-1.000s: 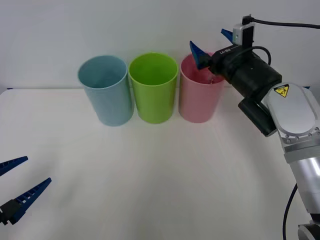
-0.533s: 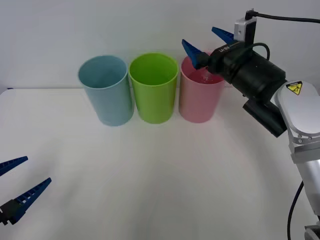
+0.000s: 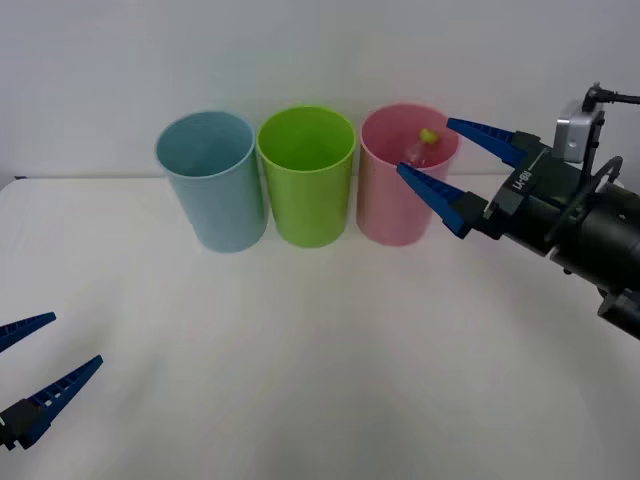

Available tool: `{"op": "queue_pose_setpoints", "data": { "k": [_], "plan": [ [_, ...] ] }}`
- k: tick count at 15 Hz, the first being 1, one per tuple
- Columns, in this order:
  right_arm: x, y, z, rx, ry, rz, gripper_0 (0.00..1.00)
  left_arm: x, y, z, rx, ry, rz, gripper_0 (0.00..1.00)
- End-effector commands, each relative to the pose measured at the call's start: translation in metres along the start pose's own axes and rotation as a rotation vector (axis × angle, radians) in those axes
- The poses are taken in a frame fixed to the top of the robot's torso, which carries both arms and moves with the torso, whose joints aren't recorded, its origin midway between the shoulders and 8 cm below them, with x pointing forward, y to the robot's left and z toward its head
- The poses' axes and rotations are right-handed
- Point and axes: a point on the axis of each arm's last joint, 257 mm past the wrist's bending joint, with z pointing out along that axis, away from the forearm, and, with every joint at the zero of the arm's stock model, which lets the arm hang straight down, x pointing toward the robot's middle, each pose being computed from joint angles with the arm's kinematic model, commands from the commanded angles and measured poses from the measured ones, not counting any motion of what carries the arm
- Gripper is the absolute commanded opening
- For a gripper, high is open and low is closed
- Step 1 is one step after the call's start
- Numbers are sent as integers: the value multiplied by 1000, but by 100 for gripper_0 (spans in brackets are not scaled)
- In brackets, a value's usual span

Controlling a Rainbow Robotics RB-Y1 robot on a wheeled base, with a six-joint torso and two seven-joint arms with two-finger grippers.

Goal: Grasp the object on the table and drop it into the matching bin: aluminum can to the light blue bin, PET bottle to the pink bin.

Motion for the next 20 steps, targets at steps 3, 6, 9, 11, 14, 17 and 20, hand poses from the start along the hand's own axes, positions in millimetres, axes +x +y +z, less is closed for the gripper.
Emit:
{"op": "queue_pose_setpoints", "data": {
  "k": [3, 6, 9, 11, 14, 17, 20],
  "plan": [
    [39, 27, -61, -88, 92, 28, 100, 0, 0, 0, 0, 0, 0, 100],
    [65, 39, -94, -112, 170, 45, 100, 0, 0, 0, 0, 0, 0, 100],
    [86, 45, -127, -122, 247, 48, 100, 0, 0, 0, 0, 0, 0, 100],
    [95, 47, -141, -122, 273, 54, 100, 0, 0, 0, 0, 0, 0, 100],
    [108, 51, -150, -111, 286, 64, 100, 0, 0, 0, 0, 0, 0, 100],
    [114, 53, -153, -103, 290, 60, 100, 0, 0, 0, 0, 0, 0, 100],
    [114, 53, -153, -103, 290, 57, 100, 0, 0, 0, 0, 0, 0, 100]
  ]
}}
